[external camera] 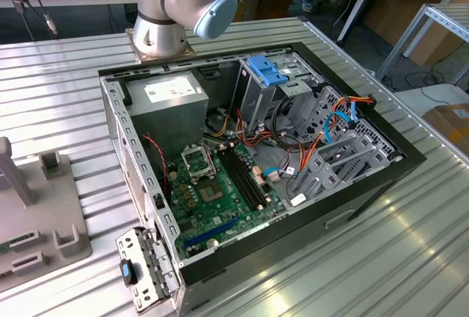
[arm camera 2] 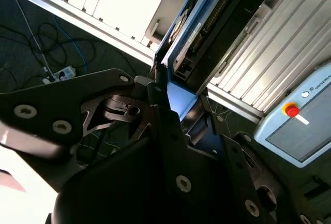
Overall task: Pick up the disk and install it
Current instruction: 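Pick up the disk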
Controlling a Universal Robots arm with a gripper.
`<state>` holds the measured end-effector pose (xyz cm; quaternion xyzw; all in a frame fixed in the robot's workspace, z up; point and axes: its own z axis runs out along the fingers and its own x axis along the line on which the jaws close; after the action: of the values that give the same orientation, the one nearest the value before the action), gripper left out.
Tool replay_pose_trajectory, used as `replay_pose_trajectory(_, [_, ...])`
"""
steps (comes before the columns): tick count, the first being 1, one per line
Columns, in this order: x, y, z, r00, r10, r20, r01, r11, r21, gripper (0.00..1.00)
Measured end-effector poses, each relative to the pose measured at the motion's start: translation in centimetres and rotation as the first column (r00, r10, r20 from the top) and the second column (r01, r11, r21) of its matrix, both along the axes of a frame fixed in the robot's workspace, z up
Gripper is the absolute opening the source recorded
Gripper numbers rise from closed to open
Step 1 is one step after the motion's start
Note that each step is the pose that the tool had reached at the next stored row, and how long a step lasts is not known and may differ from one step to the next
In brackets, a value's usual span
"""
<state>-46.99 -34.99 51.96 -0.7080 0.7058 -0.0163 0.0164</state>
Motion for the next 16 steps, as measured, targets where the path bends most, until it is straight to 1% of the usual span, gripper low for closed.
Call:
replay_pose_trajectory(3, [0.00,0.00,1.63,1.0000,0.000,0.0011,0.000,1.0000,0.0000,0.37])
replay_pose_trajectory(4, [0.00,0.00,2.03,1.0000,0.000,0.0014,0.000,1.0000,0.0000,0.37])
replay_pose_trajectory(6, [0.00,0.00,2.49,1.0000,0.000,0.0017,0.000,1.0000,0.0000,0.37])
replay_pose_trajectory(10, [0.00,0.00,2.58,1.0000,0.000,0.0018,0.000,1.0000,0.0000,0.37])
replay_pose_trajectory(13, [0.00,0.00,3.55,1.0000,0.000,0.0019,0.000,1.0000,0.0000,0.37])
replay_pose_trajectory(16, [0.00,0.00,4.28,1.0000,0.000,0.0018,0.000,1.0000,0.0000,0.37])
